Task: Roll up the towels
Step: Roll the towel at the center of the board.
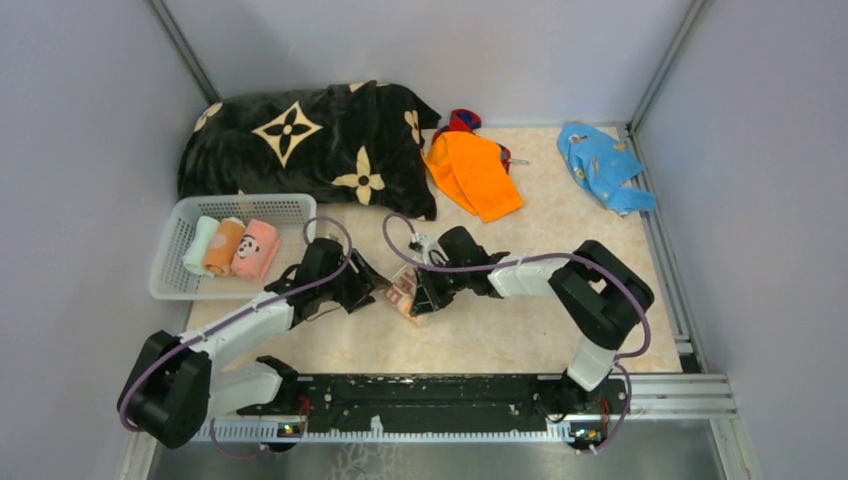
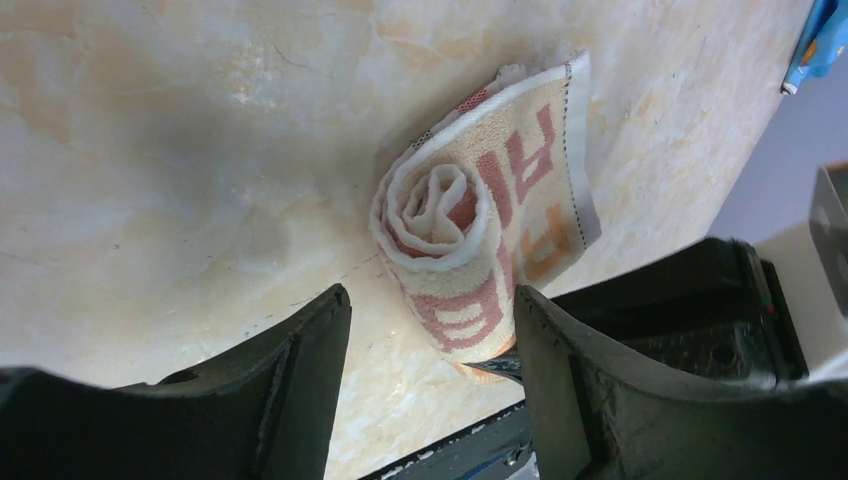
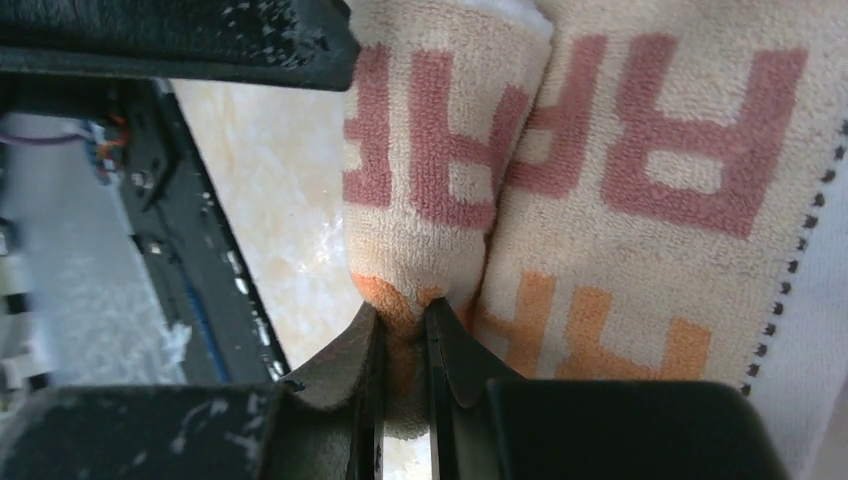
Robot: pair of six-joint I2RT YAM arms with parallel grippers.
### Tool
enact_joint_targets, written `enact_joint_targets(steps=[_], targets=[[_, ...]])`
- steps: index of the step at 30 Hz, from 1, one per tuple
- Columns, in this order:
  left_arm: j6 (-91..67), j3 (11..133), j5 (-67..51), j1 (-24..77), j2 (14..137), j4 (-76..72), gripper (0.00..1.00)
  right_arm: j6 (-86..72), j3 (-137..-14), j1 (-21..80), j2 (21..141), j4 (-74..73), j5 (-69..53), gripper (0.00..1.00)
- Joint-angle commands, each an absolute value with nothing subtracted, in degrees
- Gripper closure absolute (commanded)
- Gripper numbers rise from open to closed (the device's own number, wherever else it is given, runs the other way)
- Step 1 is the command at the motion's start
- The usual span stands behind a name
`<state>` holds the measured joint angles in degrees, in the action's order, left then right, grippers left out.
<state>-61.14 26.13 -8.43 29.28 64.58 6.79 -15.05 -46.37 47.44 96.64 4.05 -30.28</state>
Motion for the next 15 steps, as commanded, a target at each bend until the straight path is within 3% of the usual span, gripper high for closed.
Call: enact_joint_targets(steps=[1, 15], targets=[[-60.96, 25.85, -11.80, 29.66, 66.72, 3.13, 0.33, -24.58, -44.37, 43.00, 100.76, 8.25, -44.91, 0.91], [-62.02, 28.58, -13.83, 30.15, 79.90, -2.72, 0.38, -29.36, -43.47, 37.71, 106.90, 9.56, -46.56, 0.88]])
